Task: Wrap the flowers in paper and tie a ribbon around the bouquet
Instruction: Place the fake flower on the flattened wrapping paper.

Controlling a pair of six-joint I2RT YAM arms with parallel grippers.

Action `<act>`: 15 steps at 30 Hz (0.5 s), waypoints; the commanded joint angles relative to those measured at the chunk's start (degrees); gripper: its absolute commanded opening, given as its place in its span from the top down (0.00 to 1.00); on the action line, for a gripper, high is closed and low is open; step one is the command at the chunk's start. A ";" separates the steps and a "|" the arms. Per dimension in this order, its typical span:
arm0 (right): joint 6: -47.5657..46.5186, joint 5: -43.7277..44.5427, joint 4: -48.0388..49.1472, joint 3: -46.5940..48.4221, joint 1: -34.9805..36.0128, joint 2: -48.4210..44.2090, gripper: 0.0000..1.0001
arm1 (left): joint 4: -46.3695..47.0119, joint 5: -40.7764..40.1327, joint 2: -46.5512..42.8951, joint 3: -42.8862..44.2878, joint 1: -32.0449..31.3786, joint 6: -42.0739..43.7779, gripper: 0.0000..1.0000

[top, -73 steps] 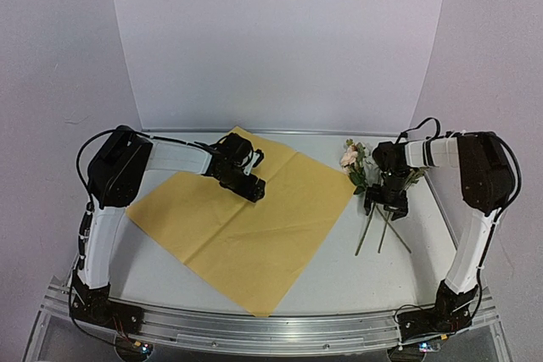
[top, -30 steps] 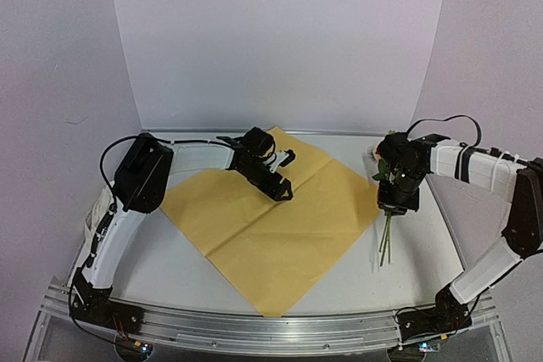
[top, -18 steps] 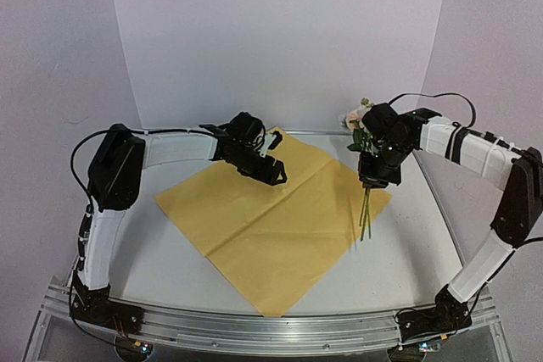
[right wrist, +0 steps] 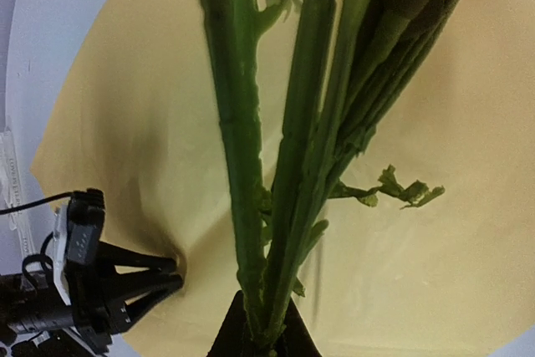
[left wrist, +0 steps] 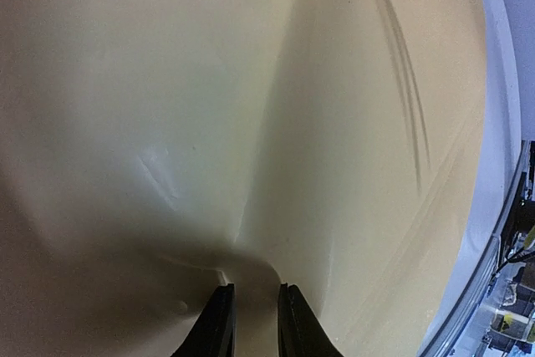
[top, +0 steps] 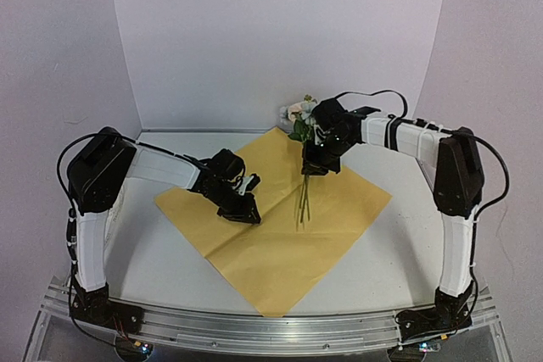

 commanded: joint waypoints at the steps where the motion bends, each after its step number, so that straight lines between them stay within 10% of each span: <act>1: 0.49 -2.99 6.08 8.45 1.95 6.28 1.00 | 1.72 0.29 -2.14 -1.16 -0.34 -0.39 0.81; 15: 6.10 -11.45 11.89 18.85 3.21 23.43 1.00 | -1.08 -3.83 -1.61 -2.38 0.32 0.78 0.82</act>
